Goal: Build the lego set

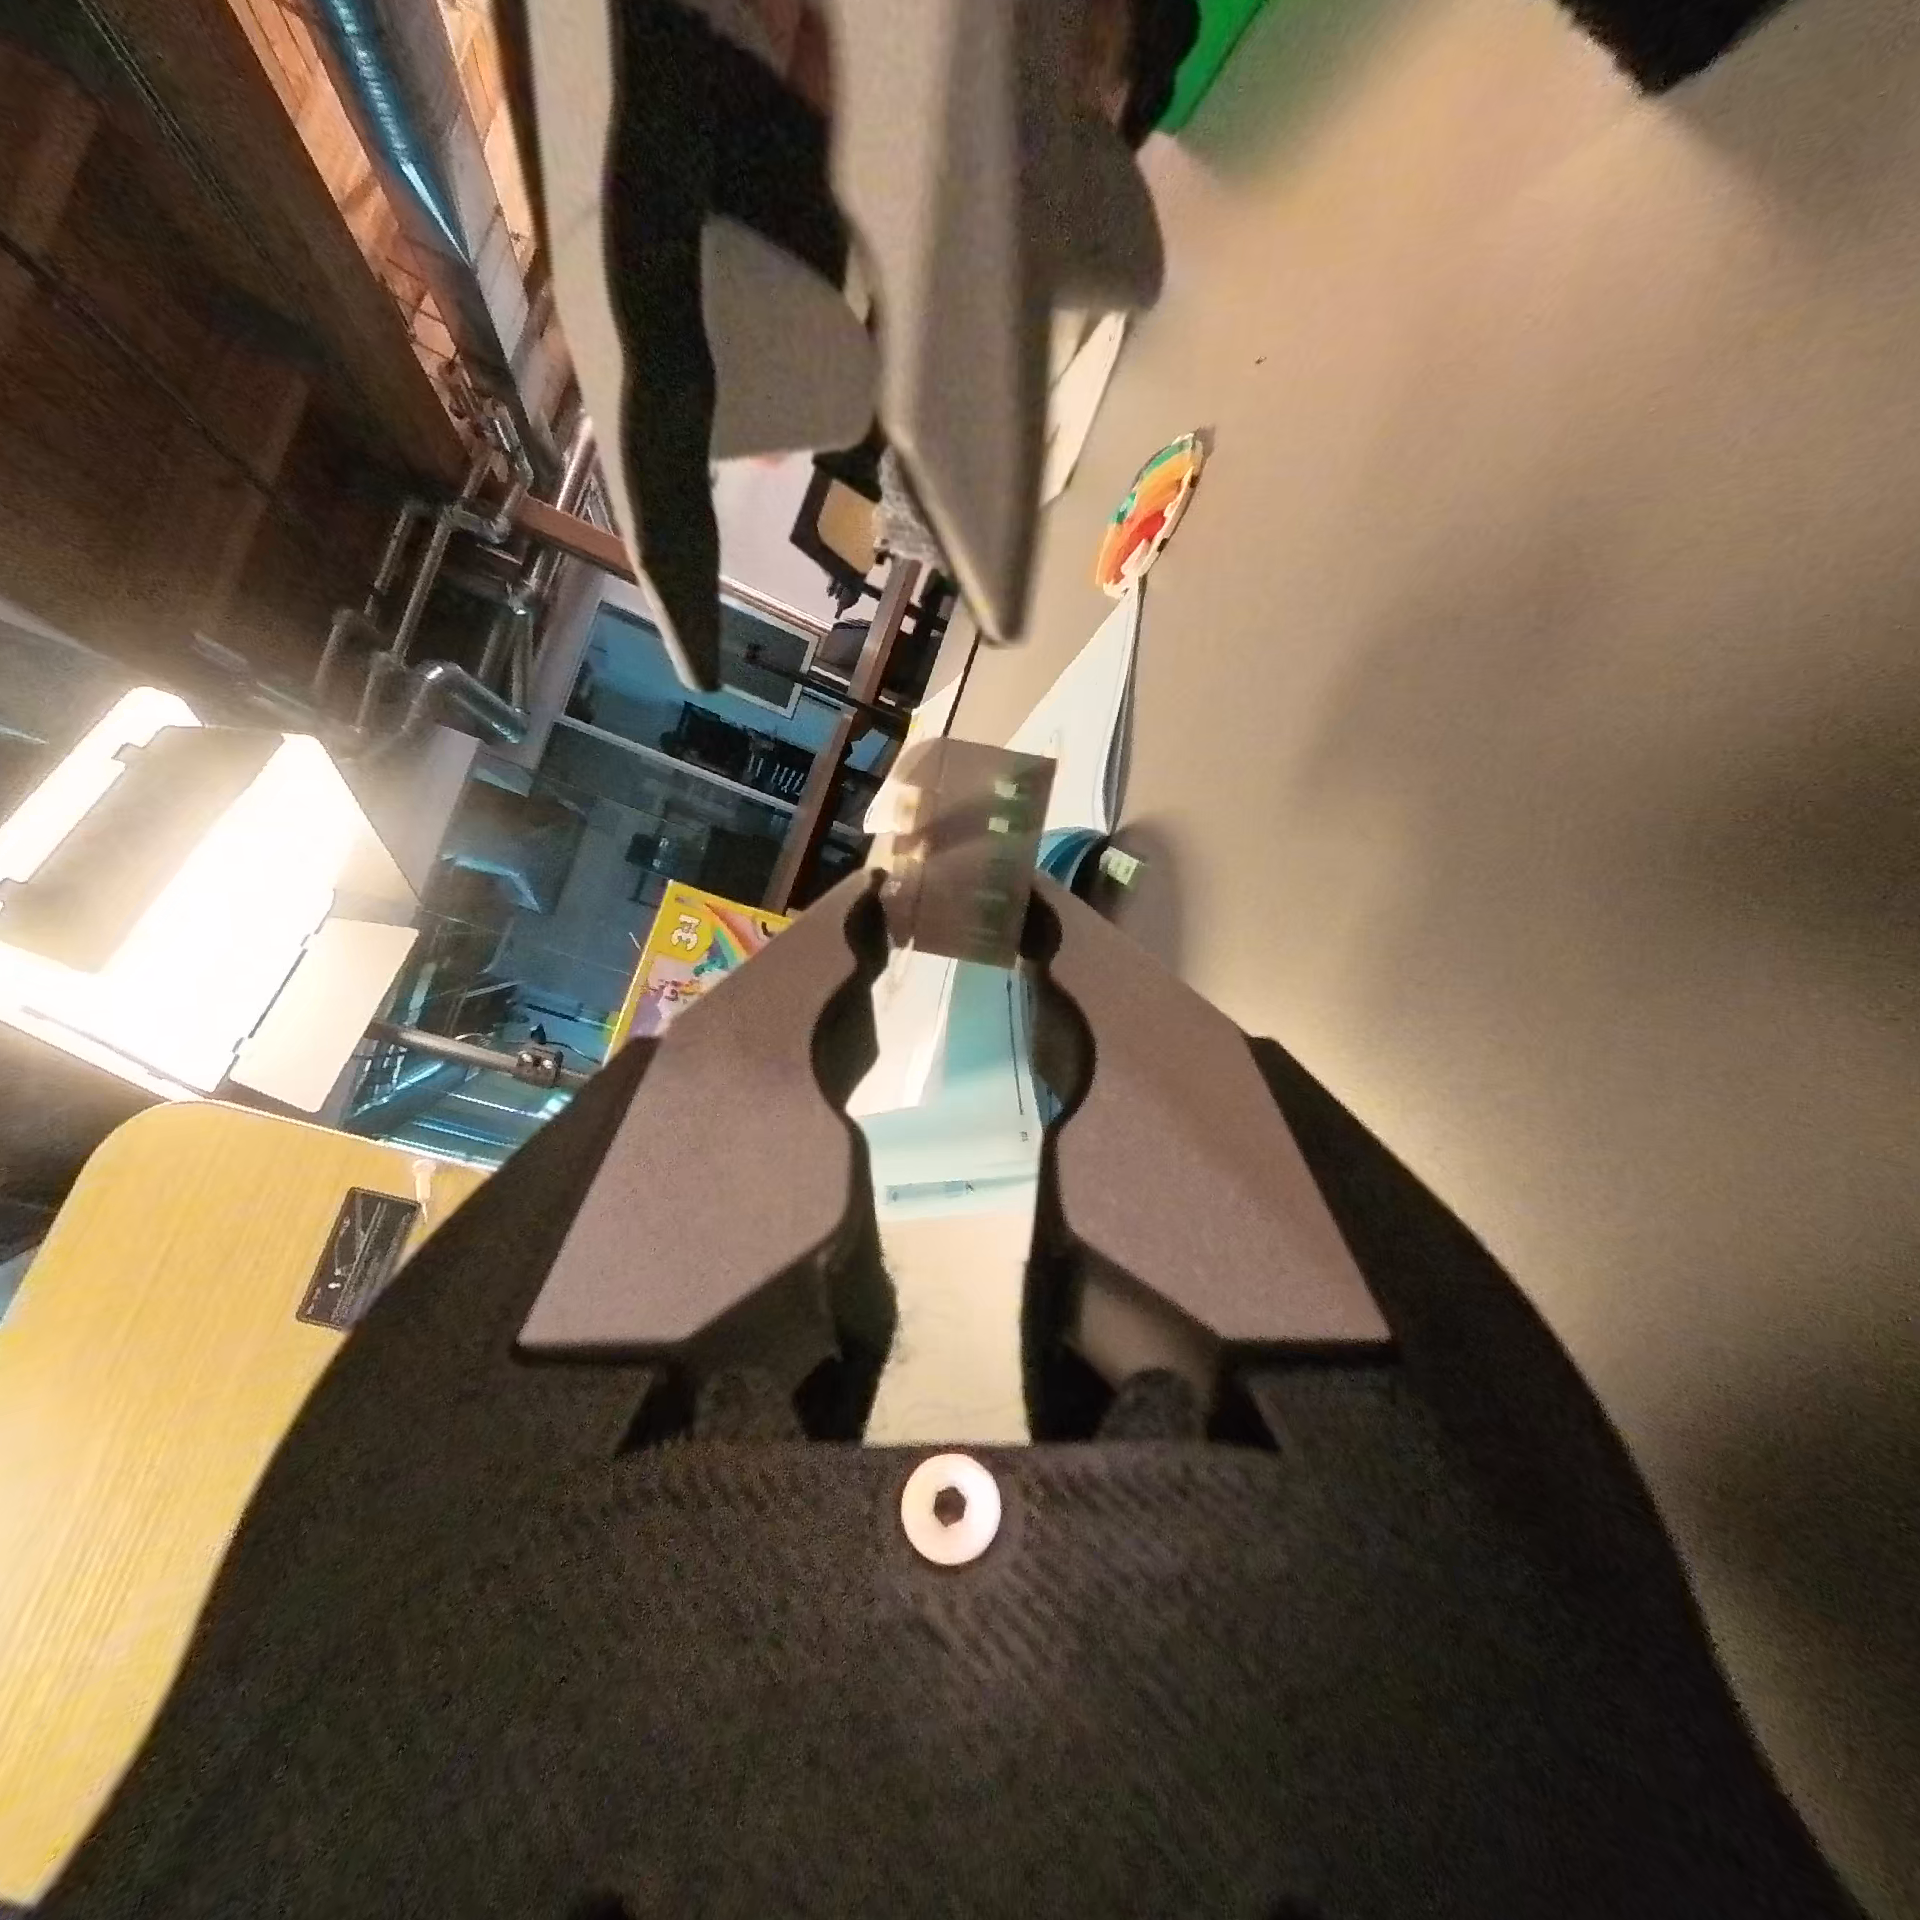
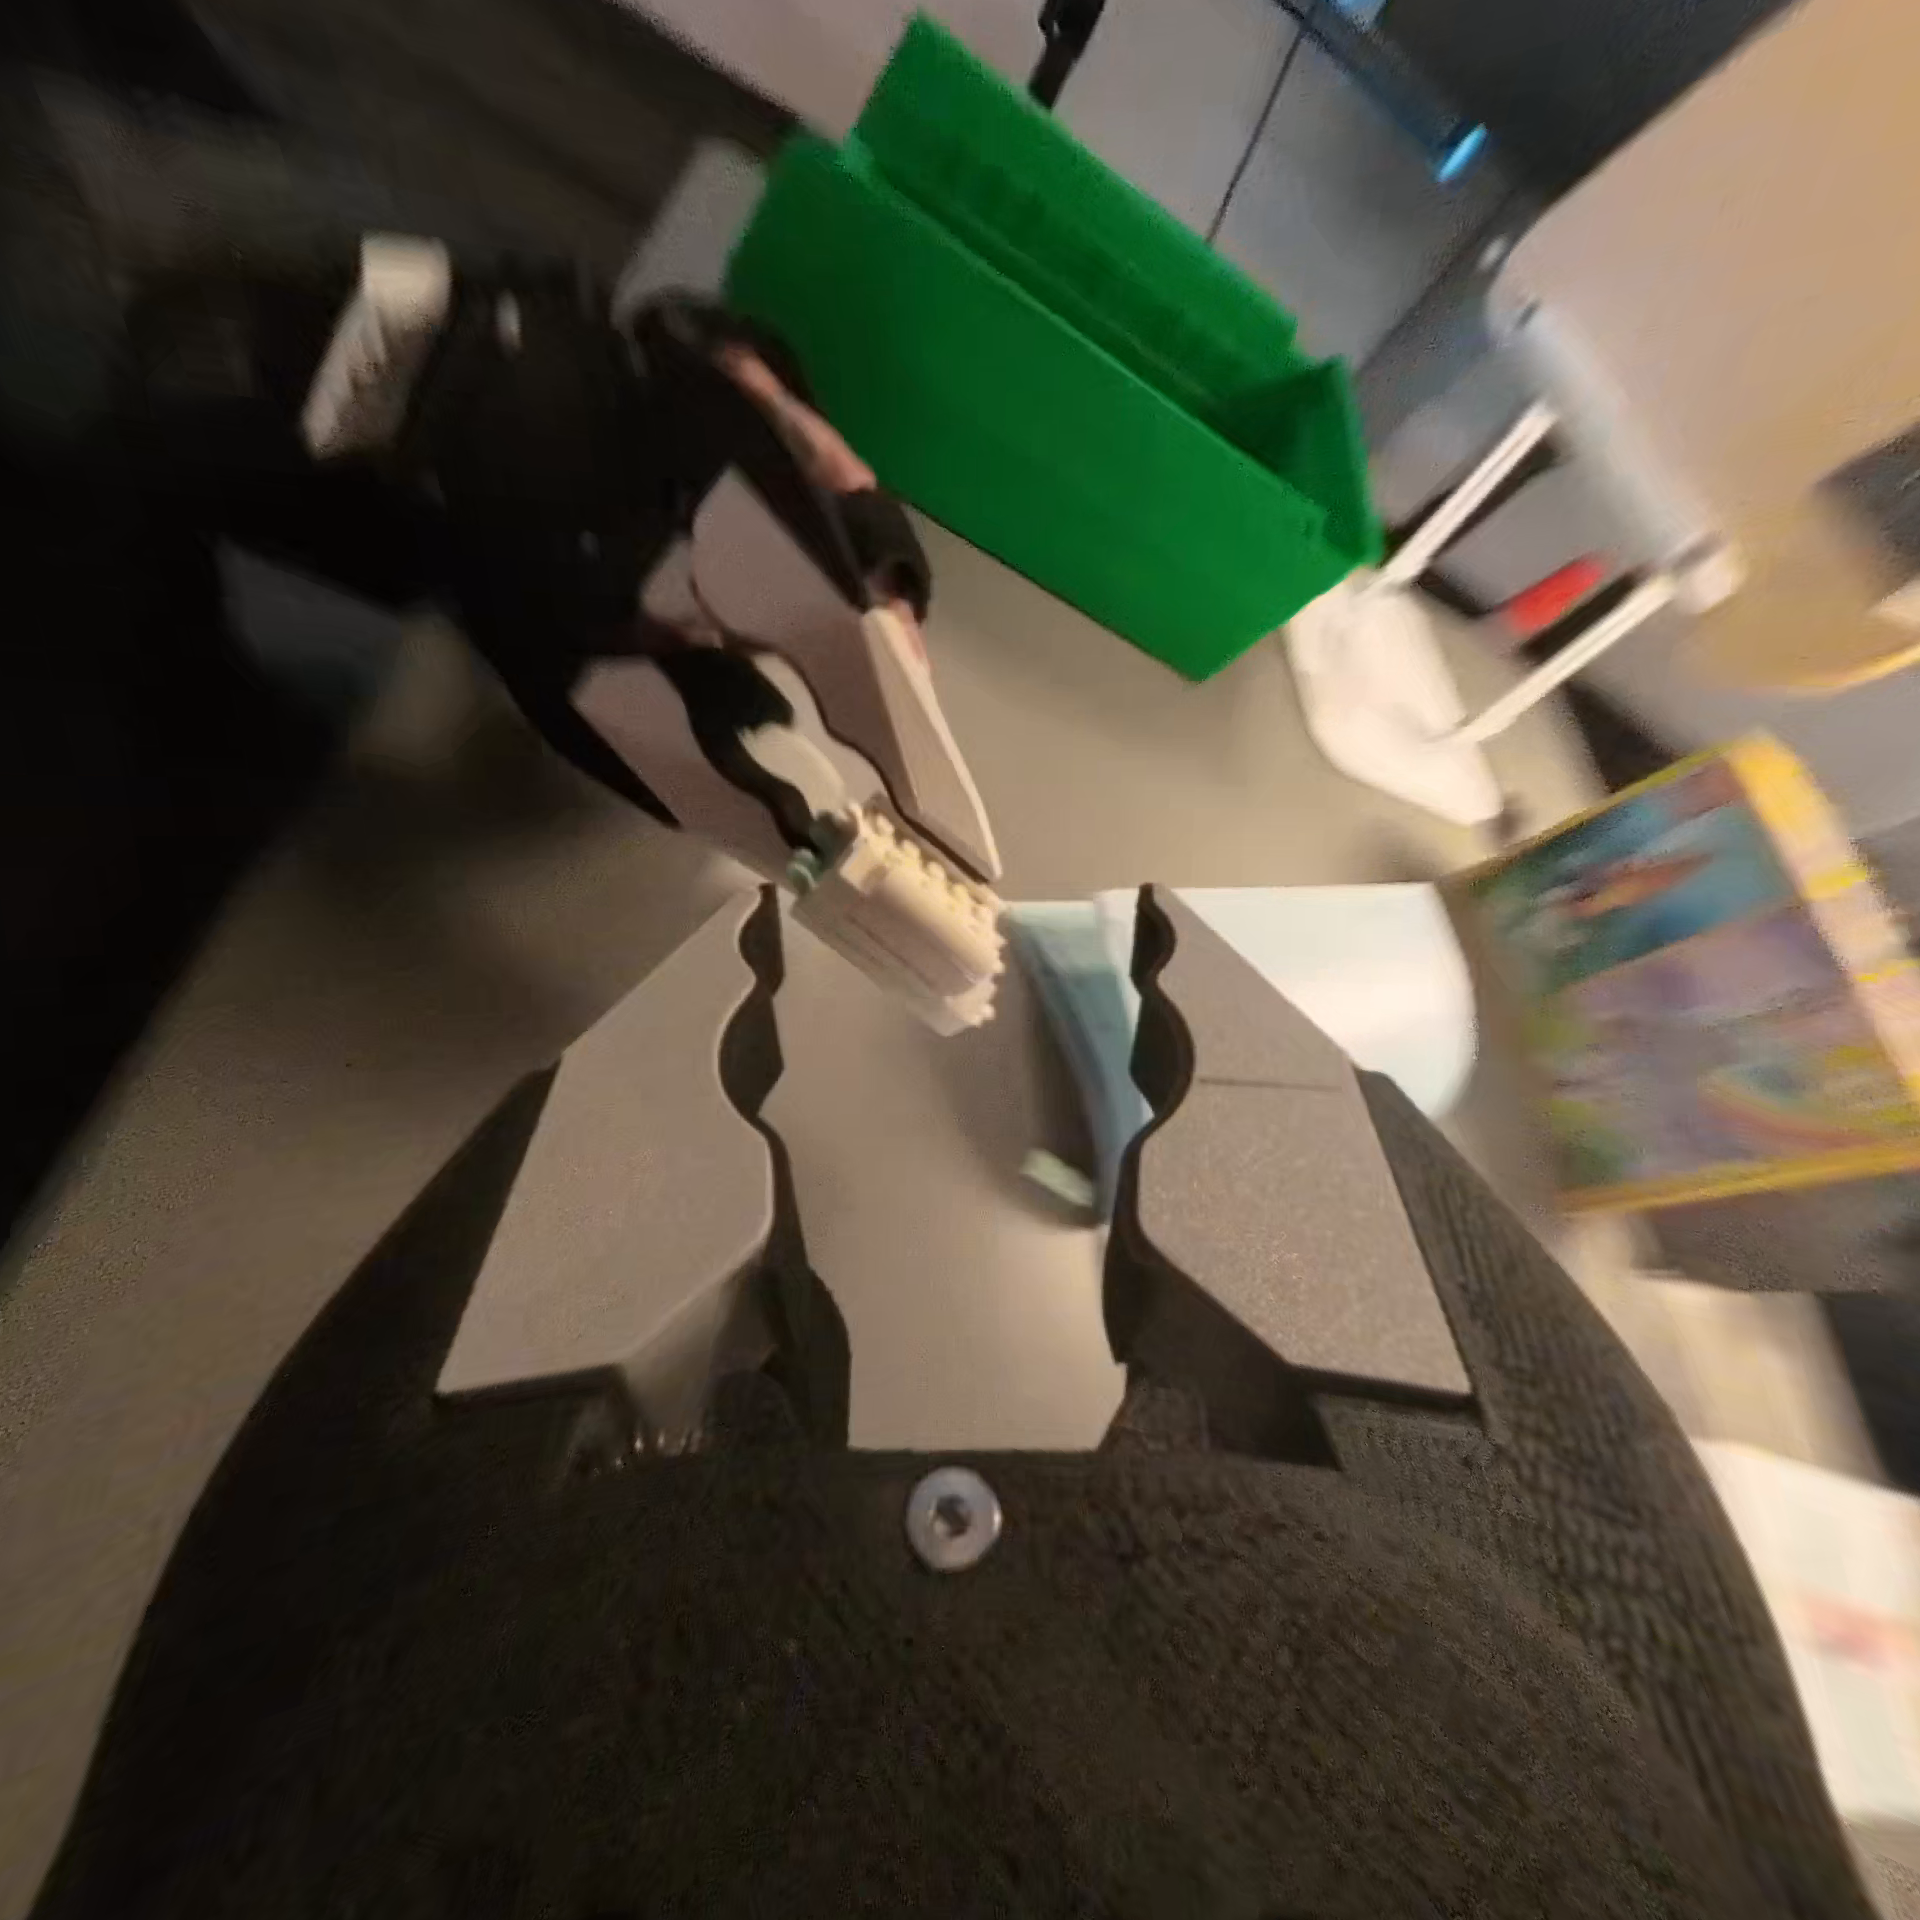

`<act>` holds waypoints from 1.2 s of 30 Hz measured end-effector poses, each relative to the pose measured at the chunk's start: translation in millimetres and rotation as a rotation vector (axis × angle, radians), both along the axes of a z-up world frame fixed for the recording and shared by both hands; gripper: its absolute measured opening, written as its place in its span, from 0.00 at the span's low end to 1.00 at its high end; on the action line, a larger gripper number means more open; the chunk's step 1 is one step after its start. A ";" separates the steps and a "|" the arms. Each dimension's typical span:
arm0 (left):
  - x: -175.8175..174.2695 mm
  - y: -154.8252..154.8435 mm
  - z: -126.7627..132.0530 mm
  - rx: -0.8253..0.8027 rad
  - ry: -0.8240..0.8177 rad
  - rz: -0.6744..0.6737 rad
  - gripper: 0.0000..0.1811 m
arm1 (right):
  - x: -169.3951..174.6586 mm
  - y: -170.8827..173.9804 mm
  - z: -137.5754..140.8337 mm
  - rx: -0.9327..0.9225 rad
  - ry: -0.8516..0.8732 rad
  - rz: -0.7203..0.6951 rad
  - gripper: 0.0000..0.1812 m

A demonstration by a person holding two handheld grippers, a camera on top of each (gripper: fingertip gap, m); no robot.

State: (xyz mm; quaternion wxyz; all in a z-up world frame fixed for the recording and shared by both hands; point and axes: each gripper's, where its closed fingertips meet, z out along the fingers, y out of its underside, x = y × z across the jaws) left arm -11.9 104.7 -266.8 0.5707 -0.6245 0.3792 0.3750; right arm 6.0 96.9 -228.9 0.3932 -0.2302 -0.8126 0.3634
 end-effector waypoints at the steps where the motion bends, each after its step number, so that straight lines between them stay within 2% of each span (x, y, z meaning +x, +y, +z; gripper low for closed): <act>1: -0.3 0.0 0.1 -0.001 -0.008 -0.001 0.13 | -0.6 -1.3 -4.6 0.150 0.062 -0.003 0.37; 4: -0.3 -0.3 0.9 -0.003 -0.029 -0.004 0.13 | -5.7 -1.8 -29.0 0.520 0.118 -0.023 0.38; 7: 0.5 -0.8 0.9 -0.005 -0.035 -0.008 0.13 | -12.4 -0.6 -41.8 0.707 0.160 -0.032 0.32; 12: 2.8 -2.6 -1.6 -0.023 -0.048 -0.020 0.13 | -19.4 -0.2 -39.1 0.773 0.226 -0.053 0.15; 21: -1.4 -1.7 -7.5 -0.076 -0.098 0.000 0.13 | -22.9 3.5 -41.4 0.932 0.256 -0.085 0.14; 29: -0.5 -2.8 -12.5 -0.106 -0.100 -0.008 0.13 | -22.4 2.1 -47.4 0.912 0.184 -0.038 0.13; 33: 3.5 -3.0 -13.4 -0.121 -0.139 -0.049 0.13 | -19.5 -0.3 -50.7 0.711 0.119 -0.020 0.14; 34: 4.3 -3.3 -10.0 -0.106 -0.158 -0.063 0.13 | -18.7 0.2 -48.3 0.666 0.112 -0.024 0.15; 35: 5.7 -4.0 -6.8 -0.100 -0.192 -0.084 0.13 | -17.5 1.0 -47.2 0.612 0.087 -0.030 0.25; 36: 7.9 -5.2 -4.4 -0.099 -0.231 -0.113 0.13 | -16.5 2.1 -45.2 0.554 0.064 -0.044 0.29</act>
